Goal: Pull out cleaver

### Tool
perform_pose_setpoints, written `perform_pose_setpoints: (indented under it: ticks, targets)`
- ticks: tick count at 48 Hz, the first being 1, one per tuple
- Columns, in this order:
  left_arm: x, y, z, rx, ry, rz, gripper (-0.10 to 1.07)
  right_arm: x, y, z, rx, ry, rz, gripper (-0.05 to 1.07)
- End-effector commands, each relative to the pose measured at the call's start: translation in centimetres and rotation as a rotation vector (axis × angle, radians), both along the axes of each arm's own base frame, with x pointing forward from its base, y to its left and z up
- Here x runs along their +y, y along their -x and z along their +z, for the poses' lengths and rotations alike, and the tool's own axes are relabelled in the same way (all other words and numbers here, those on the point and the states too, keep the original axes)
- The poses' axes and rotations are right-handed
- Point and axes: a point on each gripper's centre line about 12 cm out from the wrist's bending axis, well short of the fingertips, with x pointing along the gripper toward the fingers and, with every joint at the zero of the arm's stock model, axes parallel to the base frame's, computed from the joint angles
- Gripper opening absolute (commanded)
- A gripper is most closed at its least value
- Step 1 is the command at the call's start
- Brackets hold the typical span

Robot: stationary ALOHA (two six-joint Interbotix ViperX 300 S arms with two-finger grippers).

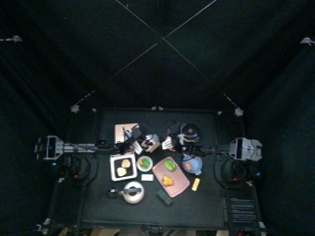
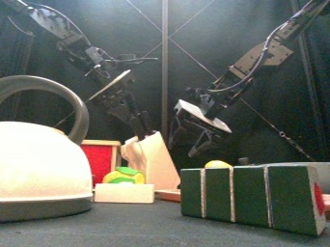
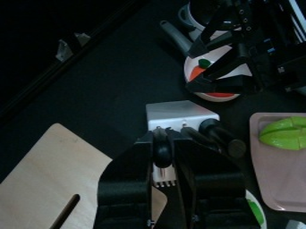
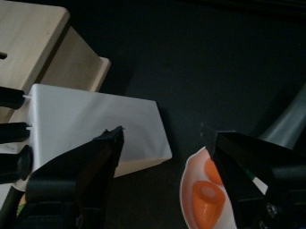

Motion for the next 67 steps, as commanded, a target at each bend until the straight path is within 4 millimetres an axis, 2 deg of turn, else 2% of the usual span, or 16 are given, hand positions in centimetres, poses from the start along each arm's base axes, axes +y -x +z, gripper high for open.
perform_pose_setpoints:
  ticks: [1, 13, 27, 46, 58, 67]
  targets:
    - [-0.1, -0.5, 1.4, -0.039, -0.009, -0.009, 0.46, 0.0, -0.2, 1.0, -0.023, 0.011, 0.007, 0.99]
    - [-0.8, -0.5, 3.2, -0.085, -0.019, -0.024, 0.46, 0.0, -0.2, 1.0, -0.023, 0.012, 0.007, 0.99]
    - [-1.7, 0.7, 4.7, -0.129, -0.029, -0.045, 0.46, 0.0, -0.1, 0.9, -0.021, 0.010, 0.006, 0.99]
    - [-2.1, 5.4, 6.8, -0.205, -0.049, -0.033, 0.46, 0.0, -0.2, 1.0, -0.023, 0.011, 0.006, 0.99]
    - [-2.8, 8.7, 9.1, -0.311, -0.065, -0.045, 0.46, 0.0, -0.3, 1.1, -0.026, 0.011, 0.006, 0.99]
    - [-3.5, 10.0, 9.4, -0.339, -0.081, -0.082, 0.46, 0.0, -0.2, 1.4, -0.032, 0.014, 0.008, 0.99]
